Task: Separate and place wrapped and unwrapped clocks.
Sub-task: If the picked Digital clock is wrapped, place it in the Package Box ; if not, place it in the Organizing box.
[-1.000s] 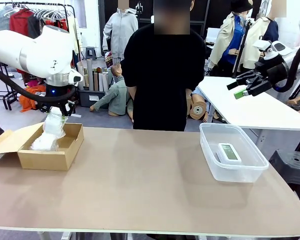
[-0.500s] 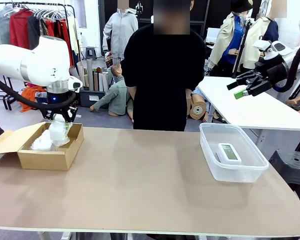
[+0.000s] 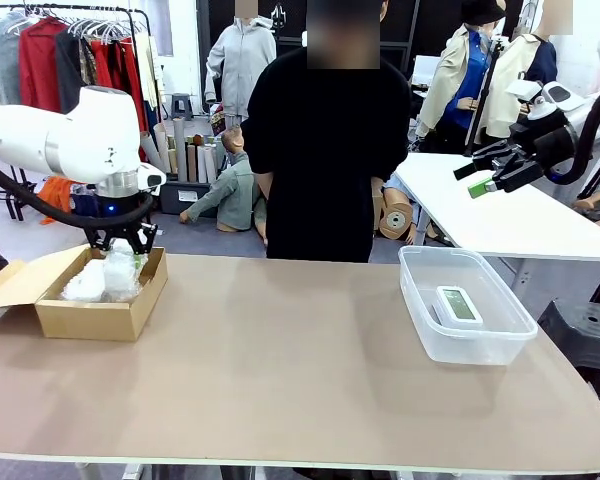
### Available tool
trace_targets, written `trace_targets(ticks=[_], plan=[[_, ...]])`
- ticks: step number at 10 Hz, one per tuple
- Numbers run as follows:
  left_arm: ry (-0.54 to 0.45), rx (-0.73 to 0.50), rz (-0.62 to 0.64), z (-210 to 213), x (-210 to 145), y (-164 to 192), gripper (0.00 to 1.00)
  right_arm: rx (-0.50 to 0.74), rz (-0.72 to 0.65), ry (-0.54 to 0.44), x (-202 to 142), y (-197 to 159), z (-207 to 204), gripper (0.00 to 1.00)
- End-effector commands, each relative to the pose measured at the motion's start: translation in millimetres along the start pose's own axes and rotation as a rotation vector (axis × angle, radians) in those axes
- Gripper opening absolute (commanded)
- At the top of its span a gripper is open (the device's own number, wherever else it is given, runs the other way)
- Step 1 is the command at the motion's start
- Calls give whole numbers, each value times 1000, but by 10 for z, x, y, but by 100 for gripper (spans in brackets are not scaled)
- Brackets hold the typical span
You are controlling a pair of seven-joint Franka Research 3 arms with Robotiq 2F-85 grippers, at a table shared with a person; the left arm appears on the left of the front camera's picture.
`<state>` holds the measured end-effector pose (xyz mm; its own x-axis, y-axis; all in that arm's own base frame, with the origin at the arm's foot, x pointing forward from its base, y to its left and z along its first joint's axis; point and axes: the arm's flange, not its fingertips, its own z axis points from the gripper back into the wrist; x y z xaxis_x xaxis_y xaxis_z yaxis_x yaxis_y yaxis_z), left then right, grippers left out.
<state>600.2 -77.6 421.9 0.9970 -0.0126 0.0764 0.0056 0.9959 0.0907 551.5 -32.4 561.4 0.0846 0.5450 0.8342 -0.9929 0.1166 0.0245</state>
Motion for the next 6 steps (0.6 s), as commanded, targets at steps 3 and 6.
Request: trace_targets(ticks=[3, 6], plan=[[8, -41, -11, -119, 17, 79, 0, -2, 4, -3, 18, 3, 8, 100], [39, -53, -13, -273, 59, 95, 0, -2, 4, -3, 18, 3, 8, 100]])
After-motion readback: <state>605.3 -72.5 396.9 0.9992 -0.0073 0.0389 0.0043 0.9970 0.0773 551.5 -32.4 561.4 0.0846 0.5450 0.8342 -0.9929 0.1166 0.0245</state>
